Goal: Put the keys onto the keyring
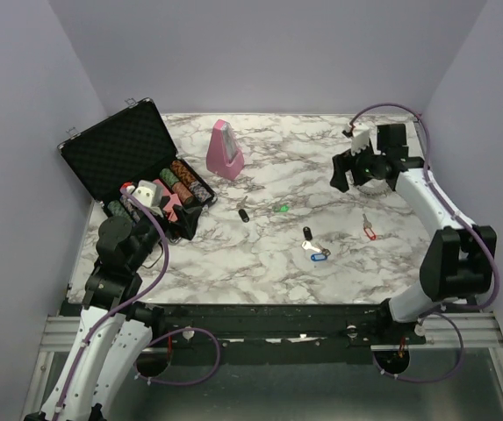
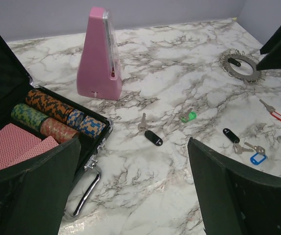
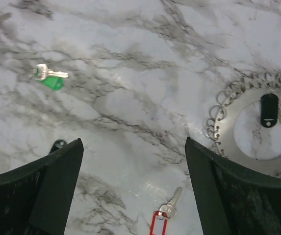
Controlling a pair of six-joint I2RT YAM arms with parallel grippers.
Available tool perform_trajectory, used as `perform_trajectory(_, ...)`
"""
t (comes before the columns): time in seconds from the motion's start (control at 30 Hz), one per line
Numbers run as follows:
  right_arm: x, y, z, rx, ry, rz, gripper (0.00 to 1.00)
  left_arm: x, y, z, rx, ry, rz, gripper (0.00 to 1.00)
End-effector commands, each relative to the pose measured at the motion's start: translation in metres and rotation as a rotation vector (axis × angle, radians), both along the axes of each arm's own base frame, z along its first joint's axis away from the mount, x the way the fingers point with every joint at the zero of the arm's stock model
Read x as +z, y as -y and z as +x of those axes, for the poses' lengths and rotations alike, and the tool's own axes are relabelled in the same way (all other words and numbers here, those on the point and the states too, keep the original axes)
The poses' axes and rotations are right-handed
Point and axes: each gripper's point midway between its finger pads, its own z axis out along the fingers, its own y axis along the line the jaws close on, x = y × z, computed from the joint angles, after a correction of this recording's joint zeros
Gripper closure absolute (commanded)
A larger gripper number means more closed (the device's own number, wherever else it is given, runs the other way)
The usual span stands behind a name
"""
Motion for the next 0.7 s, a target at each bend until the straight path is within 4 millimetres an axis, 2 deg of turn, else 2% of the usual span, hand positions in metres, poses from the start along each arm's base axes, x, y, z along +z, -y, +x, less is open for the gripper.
perform_trajectory(0.0, -0.033, 0.051, 0.038, -0.225, -0.061, -0.225, 0.12, 0.005, -0.002, -0.001, 0.006, 0.007, -0.002, 0.01)
perform_trajectory(0.13, -0.062, 0.062, 0.049, -0.246, -0.108, -0.294, 0.17, 0.004, -0.002, 0.001, 0.006, 0.002, 0.001, 0.01)
perform_trajectory(0.3, -0.087, 0.072, 0.050, -0.218, -0.158, -0.379, 0.20, 0.003, -0.001, 0.001, 0.001, -0.002, 0.003, 0.01)
perform_trajectory(0.5, -0.105, 0.076, 0.056, -0.161, -0.163, -0.430, 0.27, 0.000, 0.000, 0.003, -0.002, -0.014, 0.006, 0.01)
perform_trajectory(0.67, -0.111, 0.073, 0.070, -0.146, -0.175, -0.416, 0.42, -0.002, 0.000, 0.004, 0.001, -0.019, 0.009, 0.01)
